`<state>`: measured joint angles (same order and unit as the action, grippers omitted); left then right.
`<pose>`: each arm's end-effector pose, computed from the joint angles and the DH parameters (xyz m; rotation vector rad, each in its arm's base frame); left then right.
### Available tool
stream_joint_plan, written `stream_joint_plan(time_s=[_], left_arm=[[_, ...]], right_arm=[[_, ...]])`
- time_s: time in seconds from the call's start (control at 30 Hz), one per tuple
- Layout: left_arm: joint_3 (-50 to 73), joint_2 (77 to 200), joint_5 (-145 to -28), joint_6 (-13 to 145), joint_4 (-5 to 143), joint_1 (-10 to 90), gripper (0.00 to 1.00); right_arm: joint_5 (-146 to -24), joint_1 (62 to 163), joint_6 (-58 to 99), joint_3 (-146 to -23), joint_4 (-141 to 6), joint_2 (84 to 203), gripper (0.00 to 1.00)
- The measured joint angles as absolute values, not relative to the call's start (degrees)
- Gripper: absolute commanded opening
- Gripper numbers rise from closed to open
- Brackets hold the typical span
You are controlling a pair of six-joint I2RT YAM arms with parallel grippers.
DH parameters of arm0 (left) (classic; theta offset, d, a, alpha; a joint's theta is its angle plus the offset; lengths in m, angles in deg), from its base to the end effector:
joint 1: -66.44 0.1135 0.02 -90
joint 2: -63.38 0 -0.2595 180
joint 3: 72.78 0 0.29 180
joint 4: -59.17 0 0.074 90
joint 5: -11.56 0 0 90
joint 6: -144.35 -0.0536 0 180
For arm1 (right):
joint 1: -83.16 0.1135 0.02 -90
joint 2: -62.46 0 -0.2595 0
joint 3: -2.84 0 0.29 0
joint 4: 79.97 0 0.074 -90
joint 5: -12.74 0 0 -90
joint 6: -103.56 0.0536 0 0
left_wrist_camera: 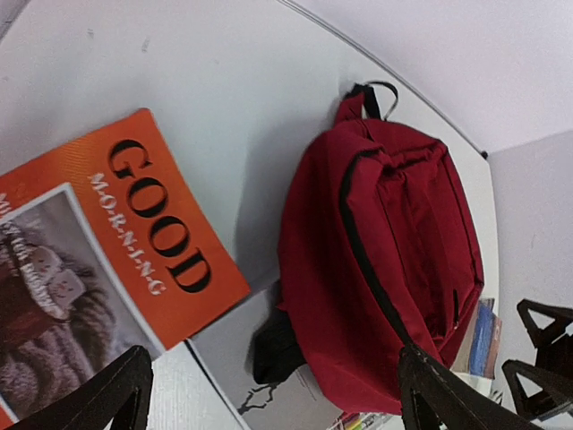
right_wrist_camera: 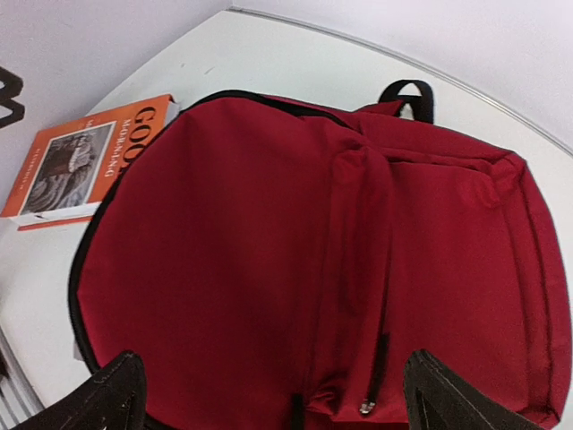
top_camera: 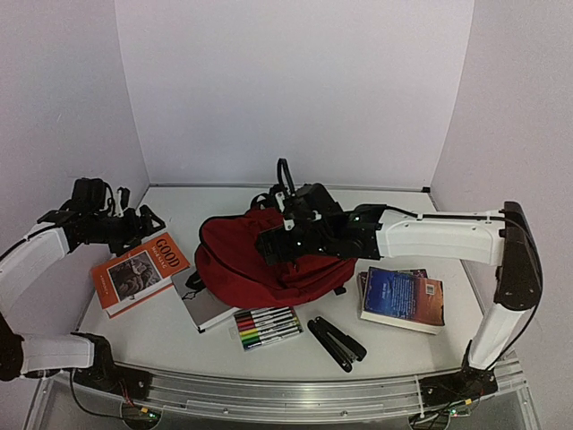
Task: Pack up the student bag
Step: Adjust the student bag at the center of the board, then unzip the student bag at the center of the board.
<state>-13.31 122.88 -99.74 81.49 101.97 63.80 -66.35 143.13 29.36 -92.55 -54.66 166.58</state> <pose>0.2680 -0.0318 0.2527 -0.3099 2.3357 -0.6902 0.2464 0.4061 0.2503 -0.7248 2.0837 0.5527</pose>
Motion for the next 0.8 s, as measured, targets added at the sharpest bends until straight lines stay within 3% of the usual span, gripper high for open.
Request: stream_joint_plan(time_s=[0.23,0.4,0.6,0.8], left_arm=[[-11.29,130.07,-96.70,84.60,95.66,43.10,0.95],[-5.11,133.91,-91.79,83.51,92.57,31.67,0.95],[2.39,141.04,-88.94,81.57,88.04,25.30,0.91],[-0.42,146.49,-89.33,84.68,84.88,22.29,0.84]], right_arm=[[-61.84,139.81,34.56,-85.19,-54.70,162.80,0.98],[-61.66,137.04,37.06,-81.87,-54.68,162.46,0.92],[-63.52,137.14,38.78,-81.39,-56.54,163.62,0.82],[-66.70,137.20,39.93,-81.02,-59.80,166.84,0.77]])
